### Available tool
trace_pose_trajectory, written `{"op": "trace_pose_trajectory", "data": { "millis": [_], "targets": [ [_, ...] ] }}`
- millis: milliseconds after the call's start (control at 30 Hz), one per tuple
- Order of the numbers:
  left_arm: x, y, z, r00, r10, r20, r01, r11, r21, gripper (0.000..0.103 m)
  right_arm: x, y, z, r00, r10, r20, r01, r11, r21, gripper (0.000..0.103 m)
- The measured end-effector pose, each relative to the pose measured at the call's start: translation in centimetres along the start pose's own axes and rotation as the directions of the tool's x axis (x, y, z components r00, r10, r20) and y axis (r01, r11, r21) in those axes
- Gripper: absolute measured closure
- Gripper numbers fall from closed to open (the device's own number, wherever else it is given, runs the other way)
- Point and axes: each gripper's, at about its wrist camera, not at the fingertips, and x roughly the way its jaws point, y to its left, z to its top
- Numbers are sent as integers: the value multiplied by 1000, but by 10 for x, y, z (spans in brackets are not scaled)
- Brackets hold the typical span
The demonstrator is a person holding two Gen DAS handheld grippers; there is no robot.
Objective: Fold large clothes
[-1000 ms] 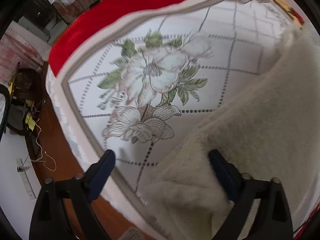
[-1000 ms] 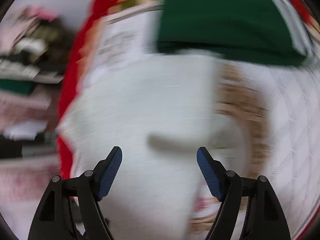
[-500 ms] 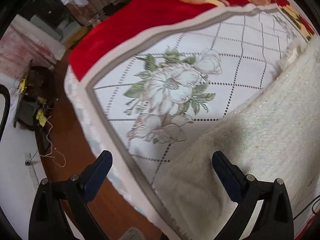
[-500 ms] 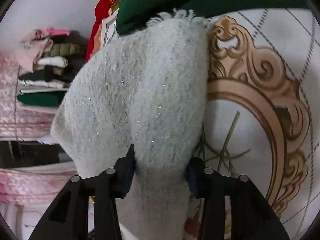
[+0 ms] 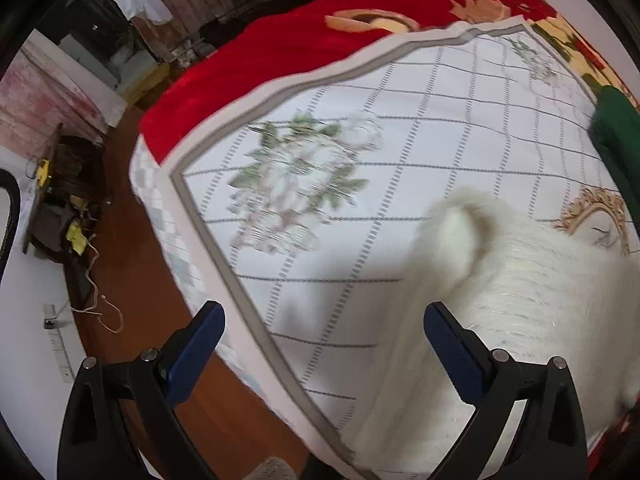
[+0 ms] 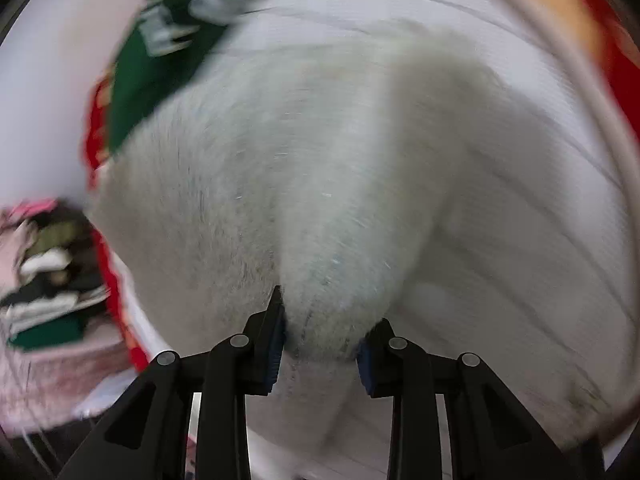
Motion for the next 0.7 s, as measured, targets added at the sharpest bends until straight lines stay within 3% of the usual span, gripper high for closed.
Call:
{"op": "trace_pose_trajectory", "data": {
  "millis": [67,167,267,333,467,567,633,700],
  "targets": [
    [0,-14,-2,999,-31,-6,31,999,8,1,-3,-40,-4,998,-38,-50,41,997,61,60],
    [-3,-42,3,995,-102,1,101,994,41,1,-10,-62,-3,993,-61,-104,70,994,82,45],
    [-5,-77,9,984,-179,14,176,977,121,1,-31,-40,3,987,-120,-105,115,992,-54,44],
    [10,-108,14,978,-205,-28,207,958,197,1,-47,-33,9,988,-134,-78,126,987,-101,44],
    [50,-152,22,984,-158,-77,173,944,280,4,-84,-14,23,992,-124,9,124,977,-173,44],
    [63,-160,24,990,-130,-60,142,949,281,62,-90,9,32,994,-105,31,110,962,-249,44],
    [58,-154,24,987,-159,-38,163,952,258,81,-85,32,32,997,-80,22,82,953,-293,44],
    [48,-149,21,987,-161,-2,156,954,257,88,-68,57,36,998,-68,1,65,940,-334,44]
  ]
}}
